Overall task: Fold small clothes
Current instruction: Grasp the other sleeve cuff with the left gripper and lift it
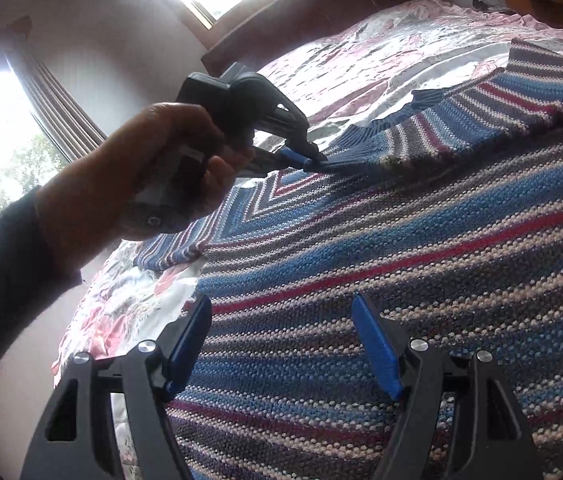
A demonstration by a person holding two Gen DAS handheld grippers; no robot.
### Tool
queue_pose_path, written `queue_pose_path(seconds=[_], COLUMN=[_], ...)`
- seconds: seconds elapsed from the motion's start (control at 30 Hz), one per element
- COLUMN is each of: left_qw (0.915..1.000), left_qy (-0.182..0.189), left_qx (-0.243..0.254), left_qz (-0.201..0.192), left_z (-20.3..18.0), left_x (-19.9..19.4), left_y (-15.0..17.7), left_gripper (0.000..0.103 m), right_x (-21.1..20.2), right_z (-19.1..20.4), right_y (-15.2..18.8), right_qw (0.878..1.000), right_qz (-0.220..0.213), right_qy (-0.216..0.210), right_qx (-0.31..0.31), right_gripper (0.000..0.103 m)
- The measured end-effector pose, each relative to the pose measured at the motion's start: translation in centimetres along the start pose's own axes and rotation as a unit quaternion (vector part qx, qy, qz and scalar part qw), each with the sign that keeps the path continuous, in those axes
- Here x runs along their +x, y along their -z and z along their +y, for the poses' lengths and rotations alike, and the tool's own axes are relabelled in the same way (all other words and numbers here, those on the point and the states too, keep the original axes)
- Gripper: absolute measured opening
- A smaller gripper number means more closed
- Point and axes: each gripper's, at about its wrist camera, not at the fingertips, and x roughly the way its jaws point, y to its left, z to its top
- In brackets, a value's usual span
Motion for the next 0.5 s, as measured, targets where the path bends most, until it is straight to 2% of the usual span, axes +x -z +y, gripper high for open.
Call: queue_pose_path(seconds=[0.13, 0.23, 0.5], left_qw=[0.9993, 0.9989, 0.9984], left_qy=[0.008, -0.001, -0.021], left_qx=[-0.003, -0.005, -0.036], left_qz=[-0.036, -0.047, -0.039], left_z=[2.5, 4.1, 9.1], left_x=[-3.0, -3.9, -3.4], left_y=[0.3, 0.1, 1.1], left_gripper=[0.006, 0.006, 0.006], right_x=[-0.1, 0.1, 0.7], right_z=[-0.3, -0.4, -0.2], right_y=[-0.1, -0.1, -0.2], right_qw=[1.0, 1.0, 1.0], right_qz=[-0.002, 0.003, 0.008], right_qy=[-0.001, -0.003, -0.001], right_qx=[0.005, 0.01, 0.007], right_gripper=[0.074, 0.075, 0.075])
